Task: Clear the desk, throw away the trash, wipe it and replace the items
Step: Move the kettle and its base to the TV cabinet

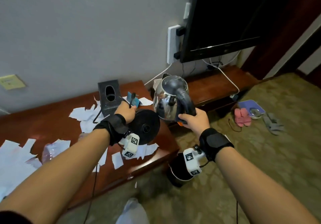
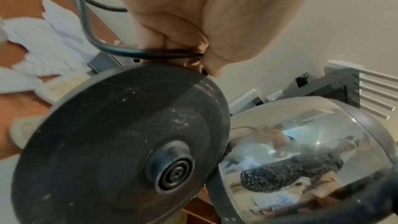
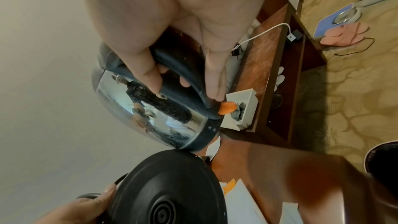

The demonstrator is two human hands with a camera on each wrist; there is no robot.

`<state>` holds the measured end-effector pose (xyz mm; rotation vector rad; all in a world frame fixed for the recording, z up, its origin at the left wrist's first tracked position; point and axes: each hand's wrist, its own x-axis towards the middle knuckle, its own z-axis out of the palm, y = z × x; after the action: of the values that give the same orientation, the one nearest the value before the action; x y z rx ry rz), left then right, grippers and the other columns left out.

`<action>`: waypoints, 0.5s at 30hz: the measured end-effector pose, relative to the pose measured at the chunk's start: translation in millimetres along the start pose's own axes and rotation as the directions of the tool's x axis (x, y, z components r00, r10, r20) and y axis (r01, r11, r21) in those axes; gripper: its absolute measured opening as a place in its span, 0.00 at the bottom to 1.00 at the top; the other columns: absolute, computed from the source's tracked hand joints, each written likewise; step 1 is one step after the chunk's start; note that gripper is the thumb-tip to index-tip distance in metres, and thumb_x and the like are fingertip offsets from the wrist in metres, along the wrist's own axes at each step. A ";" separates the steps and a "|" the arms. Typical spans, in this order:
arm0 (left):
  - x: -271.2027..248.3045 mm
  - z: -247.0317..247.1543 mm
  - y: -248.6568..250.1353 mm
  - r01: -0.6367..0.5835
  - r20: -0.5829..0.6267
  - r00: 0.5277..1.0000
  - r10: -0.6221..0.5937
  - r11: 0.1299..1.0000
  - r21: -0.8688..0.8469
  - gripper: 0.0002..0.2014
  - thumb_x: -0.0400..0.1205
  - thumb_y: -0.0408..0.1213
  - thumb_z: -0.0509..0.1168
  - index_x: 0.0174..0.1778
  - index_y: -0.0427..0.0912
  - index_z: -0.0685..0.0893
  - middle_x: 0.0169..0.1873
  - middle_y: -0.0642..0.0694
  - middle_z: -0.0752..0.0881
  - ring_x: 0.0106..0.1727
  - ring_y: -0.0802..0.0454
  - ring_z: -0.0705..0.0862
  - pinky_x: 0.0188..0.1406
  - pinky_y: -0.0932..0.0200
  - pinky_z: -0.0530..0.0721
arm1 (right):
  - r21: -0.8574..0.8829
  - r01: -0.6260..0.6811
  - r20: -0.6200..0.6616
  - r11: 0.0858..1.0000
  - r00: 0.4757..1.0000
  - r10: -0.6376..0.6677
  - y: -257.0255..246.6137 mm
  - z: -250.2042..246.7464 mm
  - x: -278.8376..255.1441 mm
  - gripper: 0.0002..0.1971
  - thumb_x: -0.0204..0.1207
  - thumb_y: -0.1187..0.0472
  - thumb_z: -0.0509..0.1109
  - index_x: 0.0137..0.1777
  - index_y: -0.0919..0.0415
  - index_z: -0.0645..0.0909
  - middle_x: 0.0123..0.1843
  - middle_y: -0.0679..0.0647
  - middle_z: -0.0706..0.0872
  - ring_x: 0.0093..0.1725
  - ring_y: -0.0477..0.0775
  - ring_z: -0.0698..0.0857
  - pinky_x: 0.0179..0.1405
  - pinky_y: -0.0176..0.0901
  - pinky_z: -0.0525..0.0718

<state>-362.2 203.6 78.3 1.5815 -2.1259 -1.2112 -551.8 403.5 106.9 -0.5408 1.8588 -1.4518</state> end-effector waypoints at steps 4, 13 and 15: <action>11.1 36.0 37.4 -0.005 -0.006 1.000 0.005 1.000 0.019 0.18 0.86 0.39 0.62 0.67 0.31 0.78 0.60 0.32 0.83 0.63 0.34 0.82 0.59 0.51 0.77 | -0.002 -0.008 -0.036 1.000 0.999 0.008 7.3 -39.2 30.6 0.07 0.69 0.68 0.79 0.43 0.57 0.87 0.46 0.62 0.91 0.49 0.62 0.91 0.53 0.58 0.90; 93.6 116.7 121.5 -0.058 0.077 0.996 0.053 0.996 0.062 0.11 0.86 0.38 0.63 0.53 0.30 0.79 0.50 0.31 0.84 0.55 0.35 0.83 0.48 0.52 0.74 | 0.001 -0.046 -0.095 0.999 0.994 0.046 2.6 -119.2 129.9 0.07 0.70 0.68 0.80 0.47 0.59 0.88 0.47 0.61 0.91 0.50 0.60 0.91 0.52 0.57 0.90; 112.1 138.0 145.4 -0.050 0.116 0.992 0.042 0.997 0.062 0.11 0.86 0.38 0.62 0.55 0.31 0.78 0.54 0.32 0.83 0.60 0.35 0.82 0.51 0.52 0.74 | -0.025 -0.055 -0.105 0.998 0.993 0.052 -3.6 -143.7 152.6 0.08 0.70 0.66 0.80 0.48 0.58 0.88 0.48 0.60 0.92 0.50 0.60 0.91 0.53 0.56 0.90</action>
<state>-590.4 182.3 64.5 1.5133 -2.2821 -1.2590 -760.0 390.9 86.0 -0.4314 1.9624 -1.4455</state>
